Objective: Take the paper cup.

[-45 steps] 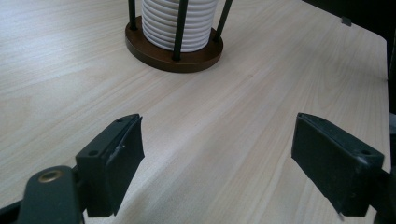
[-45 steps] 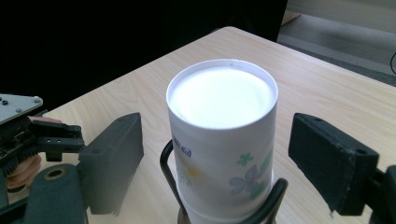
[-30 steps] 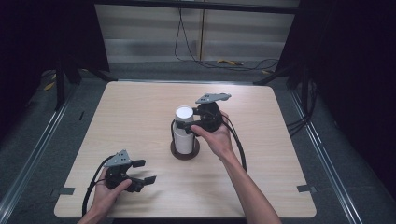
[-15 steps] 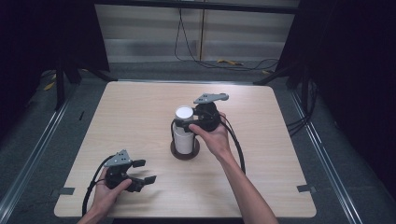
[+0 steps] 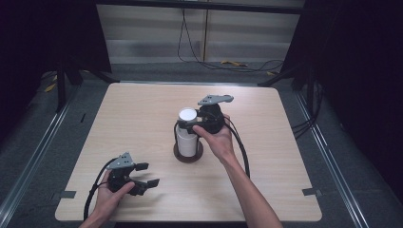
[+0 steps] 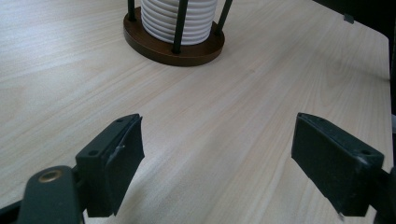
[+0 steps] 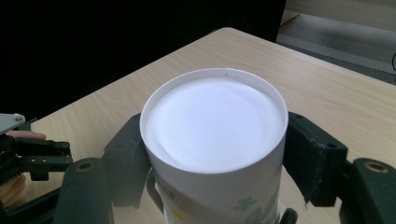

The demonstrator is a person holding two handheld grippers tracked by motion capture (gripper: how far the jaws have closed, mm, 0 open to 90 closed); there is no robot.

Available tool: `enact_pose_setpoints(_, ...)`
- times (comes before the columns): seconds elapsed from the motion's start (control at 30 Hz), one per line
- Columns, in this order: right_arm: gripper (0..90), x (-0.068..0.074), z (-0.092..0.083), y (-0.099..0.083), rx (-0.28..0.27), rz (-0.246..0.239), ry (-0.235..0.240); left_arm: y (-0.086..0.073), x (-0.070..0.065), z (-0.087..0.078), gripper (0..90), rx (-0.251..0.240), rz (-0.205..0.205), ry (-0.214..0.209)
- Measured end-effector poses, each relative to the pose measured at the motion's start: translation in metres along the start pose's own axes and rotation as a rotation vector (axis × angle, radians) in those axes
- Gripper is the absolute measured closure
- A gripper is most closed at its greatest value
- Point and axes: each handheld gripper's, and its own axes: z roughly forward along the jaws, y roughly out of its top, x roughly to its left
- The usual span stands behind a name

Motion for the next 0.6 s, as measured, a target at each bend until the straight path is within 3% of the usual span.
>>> enact_pose_setpoints(0.37, 30.8, 0.0008, -0.0007, 0.0007, -0.020, 0.000, -0.005, -0.0001, 0.0002, -0.0002, 16.8, -0.002, 0.002, 0.002)
enact_pose_setpoints(0.6, 31.6, 0.0016, -0.0059, 0.0029, -0.072, 0.013, -0.006, -0.0003, 0.0000, -0.0003, 17.5, -0.006, 0.001, 0.010)
